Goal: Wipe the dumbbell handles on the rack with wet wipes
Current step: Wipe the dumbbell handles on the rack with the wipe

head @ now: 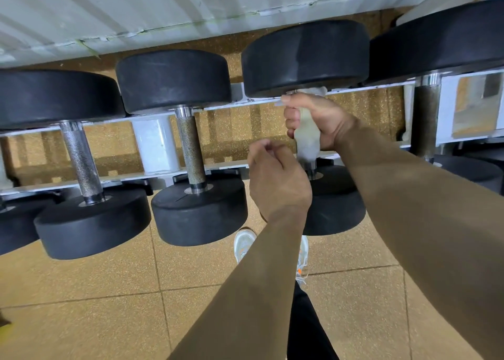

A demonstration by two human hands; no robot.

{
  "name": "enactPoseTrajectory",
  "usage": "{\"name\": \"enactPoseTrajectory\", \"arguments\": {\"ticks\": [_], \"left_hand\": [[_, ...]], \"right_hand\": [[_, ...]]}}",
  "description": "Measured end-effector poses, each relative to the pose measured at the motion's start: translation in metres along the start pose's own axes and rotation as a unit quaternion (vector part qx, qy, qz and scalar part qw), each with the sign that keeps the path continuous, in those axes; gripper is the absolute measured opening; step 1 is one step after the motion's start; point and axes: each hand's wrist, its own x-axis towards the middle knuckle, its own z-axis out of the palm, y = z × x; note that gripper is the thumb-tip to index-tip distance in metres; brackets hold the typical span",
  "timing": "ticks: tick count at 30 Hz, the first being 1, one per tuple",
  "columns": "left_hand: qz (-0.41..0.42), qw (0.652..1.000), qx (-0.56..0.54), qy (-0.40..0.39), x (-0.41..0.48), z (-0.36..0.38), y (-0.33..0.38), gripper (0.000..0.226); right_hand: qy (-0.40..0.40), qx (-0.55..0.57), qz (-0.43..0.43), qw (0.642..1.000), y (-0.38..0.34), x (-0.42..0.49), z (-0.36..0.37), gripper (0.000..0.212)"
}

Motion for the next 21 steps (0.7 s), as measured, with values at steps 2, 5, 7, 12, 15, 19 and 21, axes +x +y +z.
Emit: {"name": "enactPoseTrajectory", "arguments": {"ticks": [2,5,7,12,15,19,21], "left_hand": [[-0.001,1.000,0.002,-0.004,0.000,0.000,0.000,0.009],[0.004,1.000,0.006,-0.001,0.000,-0.001,0.001,0.012],[0.007,1.000,0.005,-0.005,0.000,-0.001,0.001,0.012],[-0.004,1.000,-0.002,-0.006,-0.001,-0.002,0.001,0.012],[-0.012,1.000,-0.013,-0.001,-0.001,-0.002,0.001,0.012],[-0.007,1.000,-0.015,0.010,-0.001,0.000,0.000,0.013],[-0.008,1.000,-0.013,0.014,-0.001,0.000,-0.002,0.013]], "right_hand": [[-0.050,0.005,0.031,0.998,0.006,-0.004,-0.006,0.020],[-0.075,-0.054,0.079,0.993,0.023,-0.019,-0.015,0.019],[-0.059,-0.137,0.073,0.986,0.034,-0.028,-0.018,0.027],[0.090,-0.398,0.027,0.913,0.029,-0.038,-0.008,0.032],[0.187,-0.539,0.017,0.821,0.029,-0.046,0.005,0.029],[0.276,-0.524,0.012,0.805,0.024,-0.034,0.019,0.050],[0.348,-0.383,0.000,0.856,0.022,-0.014,0.027,0.051]]}}
